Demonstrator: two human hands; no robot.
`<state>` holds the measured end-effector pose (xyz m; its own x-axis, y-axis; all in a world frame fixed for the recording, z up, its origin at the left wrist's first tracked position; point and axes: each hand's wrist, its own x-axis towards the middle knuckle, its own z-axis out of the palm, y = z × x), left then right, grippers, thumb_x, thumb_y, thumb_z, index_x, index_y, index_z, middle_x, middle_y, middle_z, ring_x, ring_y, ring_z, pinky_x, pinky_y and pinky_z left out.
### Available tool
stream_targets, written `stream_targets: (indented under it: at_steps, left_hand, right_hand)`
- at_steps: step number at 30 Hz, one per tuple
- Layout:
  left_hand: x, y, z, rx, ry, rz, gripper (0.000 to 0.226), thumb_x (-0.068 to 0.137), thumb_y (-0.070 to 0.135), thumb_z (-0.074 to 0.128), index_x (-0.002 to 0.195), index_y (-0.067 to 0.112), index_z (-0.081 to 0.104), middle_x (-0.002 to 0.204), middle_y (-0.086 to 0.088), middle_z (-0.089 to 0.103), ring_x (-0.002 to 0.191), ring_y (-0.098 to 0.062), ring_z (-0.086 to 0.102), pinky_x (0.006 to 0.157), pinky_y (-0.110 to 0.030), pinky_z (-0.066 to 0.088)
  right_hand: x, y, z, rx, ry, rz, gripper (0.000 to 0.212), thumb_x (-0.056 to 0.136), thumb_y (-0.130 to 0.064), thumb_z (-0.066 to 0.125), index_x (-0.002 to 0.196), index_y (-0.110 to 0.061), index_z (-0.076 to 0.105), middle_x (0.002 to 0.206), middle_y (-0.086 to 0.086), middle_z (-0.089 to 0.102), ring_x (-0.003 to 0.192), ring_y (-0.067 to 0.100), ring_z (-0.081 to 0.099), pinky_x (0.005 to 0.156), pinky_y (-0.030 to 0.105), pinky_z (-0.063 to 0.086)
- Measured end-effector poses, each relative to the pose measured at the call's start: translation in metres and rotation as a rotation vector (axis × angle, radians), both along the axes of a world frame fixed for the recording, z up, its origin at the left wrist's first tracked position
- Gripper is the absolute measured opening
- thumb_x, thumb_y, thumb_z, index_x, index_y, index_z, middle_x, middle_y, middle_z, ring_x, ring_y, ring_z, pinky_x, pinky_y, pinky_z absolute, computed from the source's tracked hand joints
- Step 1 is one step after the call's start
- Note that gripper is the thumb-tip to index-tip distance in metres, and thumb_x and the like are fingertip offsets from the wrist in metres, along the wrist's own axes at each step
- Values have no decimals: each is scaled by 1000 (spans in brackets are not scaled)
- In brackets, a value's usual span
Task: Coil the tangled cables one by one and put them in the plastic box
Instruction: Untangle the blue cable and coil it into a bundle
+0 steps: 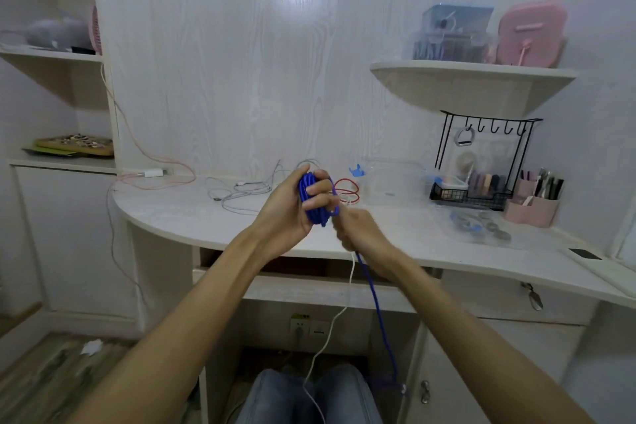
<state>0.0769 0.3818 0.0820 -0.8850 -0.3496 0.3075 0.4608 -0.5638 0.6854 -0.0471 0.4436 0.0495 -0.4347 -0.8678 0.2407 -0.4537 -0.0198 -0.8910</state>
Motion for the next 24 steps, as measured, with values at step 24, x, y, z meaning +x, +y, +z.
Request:
stream_targets:
  at_steps: [24]
  left_hand:
    - [0, -28, -26, -911, -609, 114, 46, 100, 46, 27, 78, 15, 53, 54, 4, 40, 33, -8, 39, 54, -22, 49]
  right_hand:
    - [-20, 39, 72, 240, 471, 371, 44, 82, -59, 54, 67, -17, 55, 56, -1, 31, 47, 7, 24, 45, 16, 24]
